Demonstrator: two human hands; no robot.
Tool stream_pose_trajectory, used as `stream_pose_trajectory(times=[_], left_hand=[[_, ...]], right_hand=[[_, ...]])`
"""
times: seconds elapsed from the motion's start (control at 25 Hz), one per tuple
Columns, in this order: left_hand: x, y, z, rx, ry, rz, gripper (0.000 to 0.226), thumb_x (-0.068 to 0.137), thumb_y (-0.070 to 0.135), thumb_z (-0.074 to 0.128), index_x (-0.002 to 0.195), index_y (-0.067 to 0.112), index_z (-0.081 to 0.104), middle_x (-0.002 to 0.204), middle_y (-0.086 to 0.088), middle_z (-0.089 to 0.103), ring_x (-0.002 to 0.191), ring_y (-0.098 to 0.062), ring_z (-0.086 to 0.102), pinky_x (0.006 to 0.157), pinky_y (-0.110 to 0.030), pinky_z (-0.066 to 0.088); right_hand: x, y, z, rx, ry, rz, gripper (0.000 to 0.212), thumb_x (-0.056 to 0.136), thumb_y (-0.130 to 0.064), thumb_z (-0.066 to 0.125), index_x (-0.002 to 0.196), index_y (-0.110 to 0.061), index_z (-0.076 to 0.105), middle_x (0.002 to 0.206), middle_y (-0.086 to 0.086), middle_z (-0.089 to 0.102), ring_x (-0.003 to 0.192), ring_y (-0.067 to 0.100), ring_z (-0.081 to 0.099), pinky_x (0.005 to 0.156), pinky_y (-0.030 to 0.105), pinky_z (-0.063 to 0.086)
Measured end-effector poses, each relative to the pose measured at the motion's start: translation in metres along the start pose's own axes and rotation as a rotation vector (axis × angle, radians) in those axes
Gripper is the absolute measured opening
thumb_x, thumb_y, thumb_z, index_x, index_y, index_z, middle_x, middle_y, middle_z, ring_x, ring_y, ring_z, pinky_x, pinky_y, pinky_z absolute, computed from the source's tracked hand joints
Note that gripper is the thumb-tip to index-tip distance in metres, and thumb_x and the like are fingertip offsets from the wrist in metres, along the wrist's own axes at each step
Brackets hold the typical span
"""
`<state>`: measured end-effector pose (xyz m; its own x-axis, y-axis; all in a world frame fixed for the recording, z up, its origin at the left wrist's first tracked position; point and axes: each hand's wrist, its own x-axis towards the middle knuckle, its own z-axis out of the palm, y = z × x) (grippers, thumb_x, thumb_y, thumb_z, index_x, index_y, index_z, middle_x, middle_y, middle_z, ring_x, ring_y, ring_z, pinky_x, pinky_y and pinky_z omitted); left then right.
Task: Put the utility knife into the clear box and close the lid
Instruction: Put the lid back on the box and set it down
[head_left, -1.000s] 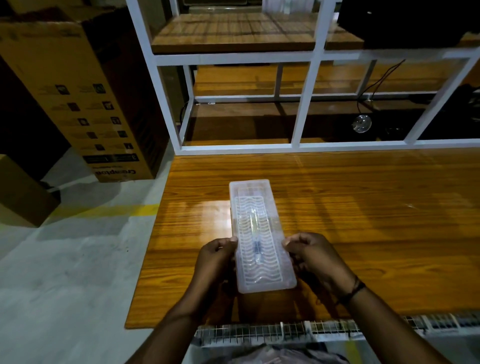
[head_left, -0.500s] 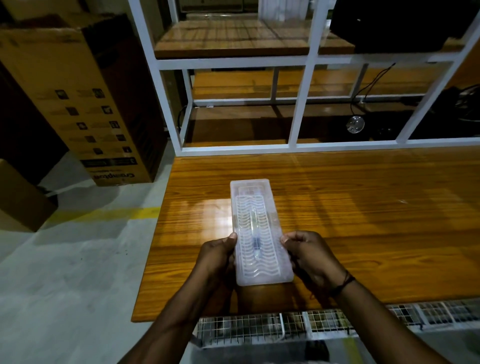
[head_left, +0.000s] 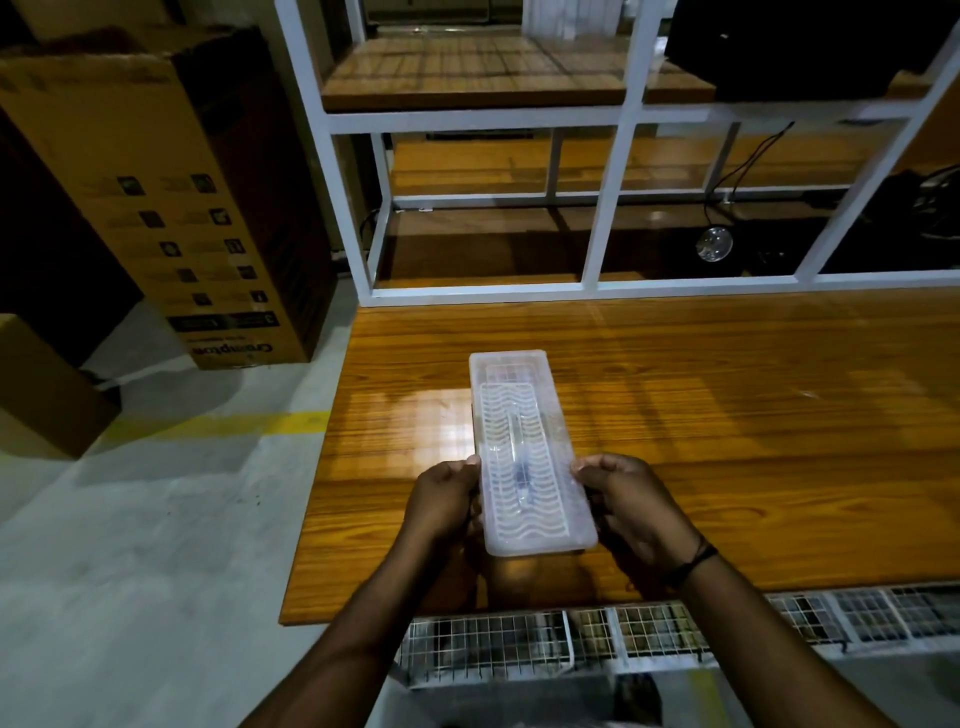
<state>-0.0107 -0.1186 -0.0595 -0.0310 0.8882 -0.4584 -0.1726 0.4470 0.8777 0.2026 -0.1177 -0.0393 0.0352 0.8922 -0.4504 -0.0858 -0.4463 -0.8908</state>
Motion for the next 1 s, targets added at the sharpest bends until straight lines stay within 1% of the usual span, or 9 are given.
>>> stream_pose_trajectory(times=[0.08,0.16,0.32,0.4,0.48,0.56,0.76,0.92,1.0], left_hand=[[-0.009,-0.007,-0.003,0.032,0.021,0.02,0.035,0.099,0.034,0.062,0.085,0.002,0.063,0.063,-0.016,0.057,0.048,-0.02,0.05,0.046,-0.024,0.036],[-0.022,-0.014,-0.006,0.026,0.026,0.027,0.02,0.098,0.023,0.064,0.087,0.006,0.064,0.064,-0.011,0.059,0.052,-0.02,0.05,0.049,-0.026,0.037],[-0.039,-0.02,-0.012,0.027,0.032,0.034,0.003,0.097,0.012,0.065,0.095,0.01,0.066,0.062,0.002,0.064,0.049,-0.011,0.054,0.049,-0.024,0.041],[-0.042,-0.019,-0.011,0.021,0.031,0.034,0.006,0.098,0.012,0.064,0.101,0.007,0.066,0.066,0.004,0.068,0.05,-0.007,0.059,0.048,-0.024,0.046],[-0.042,-0.017,-0.011,-0.004,0.016,0.018,0.013,0.099,0.009,0.062,0.108,0.0,0.065,0.075,-0.002,0.073,0.057,-0.007,0.066,0.049,-0.022,0.051],[-0.041,-0.016,-0.011,-0.016,-0.012,-0.008,0.022,0.1,0.009,0.06,0.115,-0.007,0.064,0.085,-0.008,0.076,0.065,-0.011,0.071,0.054,-0.022,0.055],[-0.038,-0.016,-0.011,-0.01,-0.012,-0.022,0.027,0.101,0.008,0.058,0.119,-0.011,0.061,0.085,-0.01,0.074,0.065,-0.013,0.068,0.054,-0.022,0.054],[-0.038,-0.017,-0.009,-0.011,0.0,-0.009,0.024,0.1,0.007,0.059,0.117,-0.01,0.062,0.087,-0.013,0.074,0.068,-0.017,0.068,0.058,-0.024,0.055],[-0.038,-0.02,-0.01,0.022,0.026,0.017,0.022,0.099,0.01,0.062,0.115,-0.006,0.064,0.086,-0.011,0.074,0.072,-0.02,0.066,0.065,-0.029,0.054]], right_hand=[[-0.008,-0.002,0.005,-0.043,0.016,-0.022,0.014,0.096,-0.005,0.058,0.107,-0.005,0.066,0.107,0.019,0.075,0.087,0.03,0.075,0.063,0.035,0.058],[-0.017,-0.002,0.006,-0.066,0.016,-0.046,0.023,0.097,-0.001,0.056,0.116,-0.013,0.06,0.111,0.012,0.071,0.093,0.027,0.073,0.055,0.026,0.057],[-0.023,0.003,0.005,-0.124,-0.034,-0.131,0.042,0.097,0.004,0.053,0.129,-0.021,0.059,0.089,0.0,0.069,0.083,0.016,0.07,0.059,0.022,0.054],[-0.023,0.005,0.007,-0.163,-0.047,-0.162,0.044,0.098,0.005,0.052,0.126,-0.027,0.06,0.084,-0.003,0.068,0.076,0.009,0.072,0.06,0.02,0.054],[-0.023,0.006,0.008,-0.186,-0.052,-0.183,0.045,0.098,0.005,0.05,0.122,-0.033,0.059,0.09,-0.002,0.073,0.075,0.004,0.074,0.06,0.018,0.055],[-0.025,0.005,0.009,-0.204,-0.059,-0.194,0.047,0.099,0.005,0.05,0.123,-0.035,0.059,0.095,0.0,0.075,0.08,0.006,0.076,0.062,0.02,0.057],[-0.026,0.004,0.013,-0.224,-0.035,-0.203,0.052,0.099,0.004,0.049,0.113,-0.044,0.062,0.112,0.004,0.074,0.092,0.012,0.075,0.067,0.024,0.06],[-0.029,0.006,0.017,-0.349,0.004,-0.232,0.05,0.101,-0.002,0.047,0.141,-0.033,0.052,0.11,-0.011,0.069,0.082,0.003,0.07,0.078,0.041,0.063],[-0.031,0.004,0.019,-0.419,0.008,-0.242,0.052,0.102,-0.004,0.046,0.145,-0.032,0.048,0.116,-0.006,0.067,0.087,0.0,0.065,0.073,0.031,0.061]])
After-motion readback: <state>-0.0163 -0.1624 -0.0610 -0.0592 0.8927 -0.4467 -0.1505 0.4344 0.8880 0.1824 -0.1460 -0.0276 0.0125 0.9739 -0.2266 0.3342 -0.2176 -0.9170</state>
